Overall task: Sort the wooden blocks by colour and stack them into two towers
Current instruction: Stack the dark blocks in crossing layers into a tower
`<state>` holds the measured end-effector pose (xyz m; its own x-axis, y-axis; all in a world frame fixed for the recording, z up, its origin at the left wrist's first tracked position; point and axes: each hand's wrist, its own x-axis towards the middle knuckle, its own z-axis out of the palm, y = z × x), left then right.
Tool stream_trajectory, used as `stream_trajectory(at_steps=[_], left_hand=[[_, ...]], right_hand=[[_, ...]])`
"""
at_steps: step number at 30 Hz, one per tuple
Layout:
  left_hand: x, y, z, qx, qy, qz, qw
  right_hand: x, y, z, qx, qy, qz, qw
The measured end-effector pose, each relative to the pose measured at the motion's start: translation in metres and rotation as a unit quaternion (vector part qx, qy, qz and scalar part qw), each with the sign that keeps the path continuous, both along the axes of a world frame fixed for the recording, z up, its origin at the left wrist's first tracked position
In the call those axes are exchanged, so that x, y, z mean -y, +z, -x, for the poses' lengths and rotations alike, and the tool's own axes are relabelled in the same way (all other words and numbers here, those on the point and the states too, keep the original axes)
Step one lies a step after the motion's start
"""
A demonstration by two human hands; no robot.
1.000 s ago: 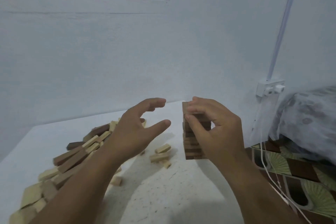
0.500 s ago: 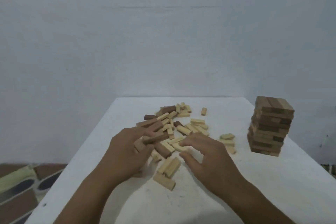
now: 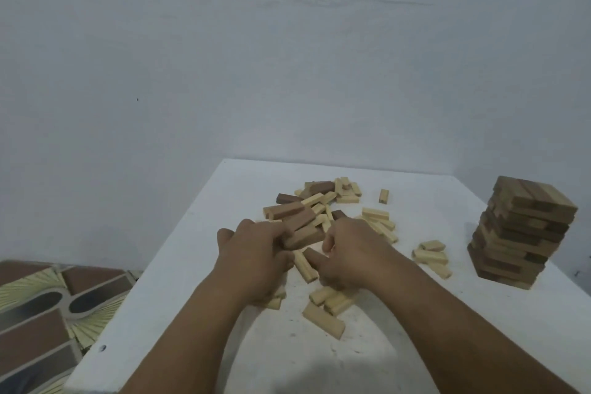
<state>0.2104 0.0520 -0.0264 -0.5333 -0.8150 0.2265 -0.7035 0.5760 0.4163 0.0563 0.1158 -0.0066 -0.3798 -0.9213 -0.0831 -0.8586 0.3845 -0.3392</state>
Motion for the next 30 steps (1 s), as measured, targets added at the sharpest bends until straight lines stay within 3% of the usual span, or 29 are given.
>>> stream_trajectory(at_steps=[5, 9, 12, 15, 17, 25, 30], left_hand=[[0.005, -0.001, -0.003, -0.068, 0.003, -0.033, 0.997], [0.007, 0.003, -0.007, -0.149, -0.004, -0.094, 0.984], [0.006, 0.007, -0.013, -0.185, -0.008, -0.115, 0.976], [0.009, 0.008, -0.023, -0.213, -0.006, -0.062, 0.975], [0.007, 0.007, -0.027, -0.27, -0.001, -0.08, 0.96], [-0.032, 0.008, 0.001, -0.372, -0.051, -0.043, 0.926], [-0.072, -0.005, 0.046, -0.307, -0.189, 0.046, 0.932]], right_hand=[[-0.008, 0.022, 0.014, -0.06, 0.018, -0.007, 0.998], [-0.003, 0.028, 0.008, -0.054, 0.026, 0.109, 0.992], [0.008, 0.012, 0.0, -0.01, 0.135, 0.166, 0.977], [0.013, -0.011, 0.001, -0.067, 0.23, 0.132, 0.962], [0.013, -0.016, 0.001, -0.079, 0.239, 0.156, 0.955], [-0.048, 0.005, 0.024, 0.045, 0.097, 0.286, 0.952], [-0.136, 0.001, 0.067, 0.008, -0.11, 0.187, 0.976]])
